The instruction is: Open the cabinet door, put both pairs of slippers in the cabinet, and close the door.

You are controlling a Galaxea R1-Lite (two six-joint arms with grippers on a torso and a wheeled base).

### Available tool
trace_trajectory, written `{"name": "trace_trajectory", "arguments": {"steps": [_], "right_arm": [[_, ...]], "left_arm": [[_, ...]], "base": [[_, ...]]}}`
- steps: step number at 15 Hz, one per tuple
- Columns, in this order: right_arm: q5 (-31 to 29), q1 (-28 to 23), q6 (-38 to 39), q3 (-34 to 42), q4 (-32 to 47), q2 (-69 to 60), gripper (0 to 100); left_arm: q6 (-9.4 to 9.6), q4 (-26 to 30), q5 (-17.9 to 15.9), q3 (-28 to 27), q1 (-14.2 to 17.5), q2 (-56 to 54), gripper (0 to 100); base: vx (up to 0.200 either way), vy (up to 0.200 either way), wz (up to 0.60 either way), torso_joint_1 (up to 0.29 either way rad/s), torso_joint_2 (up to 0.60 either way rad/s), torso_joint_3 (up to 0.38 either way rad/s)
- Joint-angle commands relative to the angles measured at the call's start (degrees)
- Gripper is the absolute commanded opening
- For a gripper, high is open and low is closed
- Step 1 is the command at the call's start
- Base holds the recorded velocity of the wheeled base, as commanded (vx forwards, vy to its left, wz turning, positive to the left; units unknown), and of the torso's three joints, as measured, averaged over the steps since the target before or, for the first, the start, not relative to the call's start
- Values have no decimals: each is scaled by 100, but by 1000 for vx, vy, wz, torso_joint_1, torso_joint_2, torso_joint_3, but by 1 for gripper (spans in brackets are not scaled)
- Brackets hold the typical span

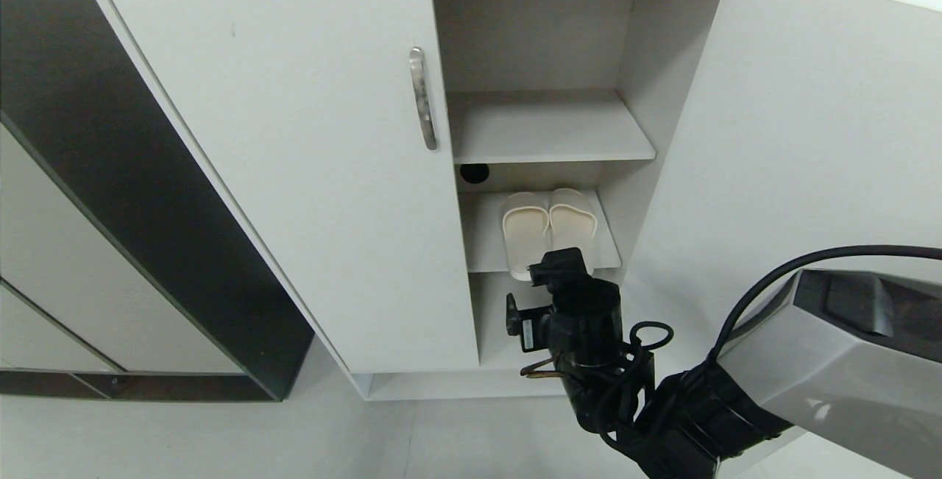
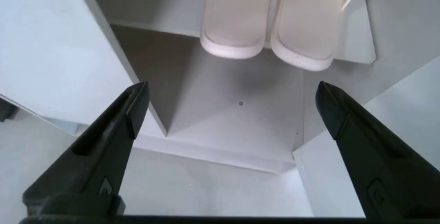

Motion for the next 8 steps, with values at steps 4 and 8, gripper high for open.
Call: {"name": "trace_trajectory", "arguments": {"steps": [4, 8], "right_arm": [[-1, 26, 0, -11, -6, -37, 100], [-1, 26, 8, -11, -6, -37, 100]], "left_arm": [[0, -1, -10, 0, -2, 9, 0], [0, -1, -19, 0, -2, 9, 0]], "base": [[0, 0, 0, 0, 0, 0], [0, 0, 0, -1, 1, 37]]}}
